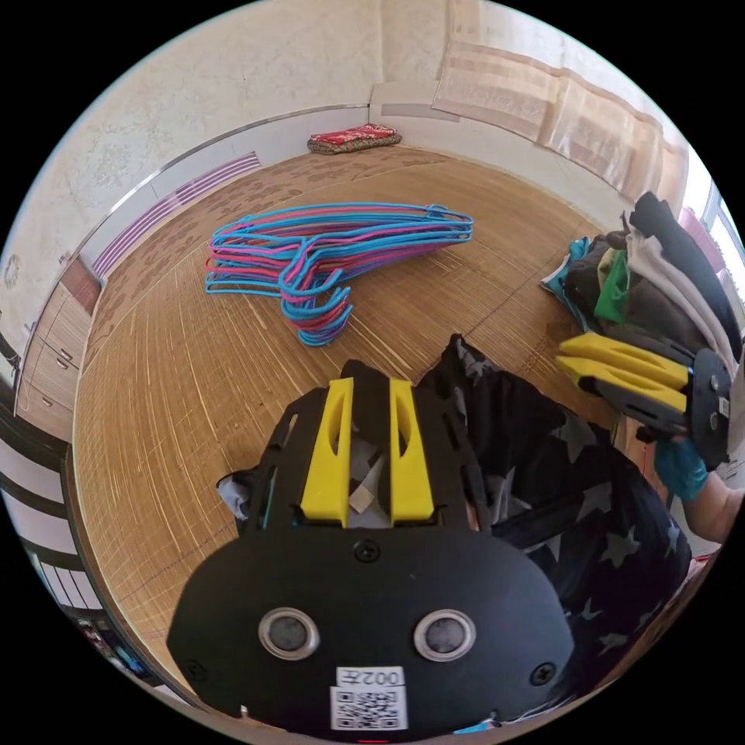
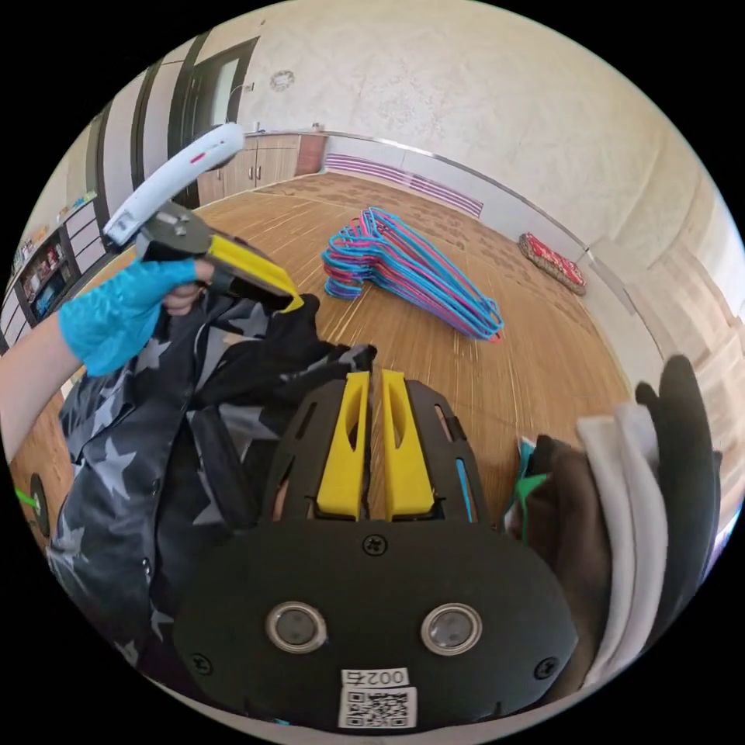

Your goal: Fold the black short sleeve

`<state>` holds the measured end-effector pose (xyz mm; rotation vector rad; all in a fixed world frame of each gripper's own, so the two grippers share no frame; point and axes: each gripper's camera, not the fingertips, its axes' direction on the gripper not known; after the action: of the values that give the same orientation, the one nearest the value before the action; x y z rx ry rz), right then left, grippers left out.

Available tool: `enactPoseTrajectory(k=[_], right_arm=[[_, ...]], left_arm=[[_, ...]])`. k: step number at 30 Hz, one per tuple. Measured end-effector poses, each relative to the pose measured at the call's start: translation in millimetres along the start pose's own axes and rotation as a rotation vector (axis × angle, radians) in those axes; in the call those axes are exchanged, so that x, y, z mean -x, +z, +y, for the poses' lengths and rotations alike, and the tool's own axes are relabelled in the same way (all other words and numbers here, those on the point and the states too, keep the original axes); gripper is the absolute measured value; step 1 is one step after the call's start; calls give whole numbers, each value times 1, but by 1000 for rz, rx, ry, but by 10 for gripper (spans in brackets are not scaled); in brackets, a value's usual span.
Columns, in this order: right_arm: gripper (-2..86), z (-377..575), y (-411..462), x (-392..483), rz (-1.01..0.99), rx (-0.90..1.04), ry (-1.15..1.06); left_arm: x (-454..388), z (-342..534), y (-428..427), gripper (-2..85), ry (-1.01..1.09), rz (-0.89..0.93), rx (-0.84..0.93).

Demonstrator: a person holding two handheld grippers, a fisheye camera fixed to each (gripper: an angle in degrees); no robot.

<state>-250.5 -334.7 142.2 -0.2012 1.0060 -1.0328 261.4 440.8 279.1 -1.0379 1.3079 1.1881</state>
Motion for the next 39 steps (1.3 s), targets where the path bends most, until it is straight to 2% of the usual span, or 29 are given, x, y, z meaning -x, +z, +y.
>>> enactPoseTrajectory(k=[8,13,17,21,24,29,39], right_arm=[[-8,-58,84,3,-69,169,-48],[-8,-66,98,3,-53,211,-79],[-8,-67,104,-5,56,250,-74],[-8,-66,103,-14,43,247,-42],[-6,-64,98,-20,-23,206,-40],[4,-56,51,-29,-105,80,-27],[19,21,-21,-3,-99,154,-93]], left_arm=[[-5,2,24,32,20,-19,48],[-4,7,39,28,-19,-67,74],[-5,12,42,30,-35,-118,68],[-7,12,43,24,-50,-138,90],[-8,13,38,25,-60,-117,98],[-16,24,-2,40,-34,-54,6],[-59,91,-26,40,115,120,55]])
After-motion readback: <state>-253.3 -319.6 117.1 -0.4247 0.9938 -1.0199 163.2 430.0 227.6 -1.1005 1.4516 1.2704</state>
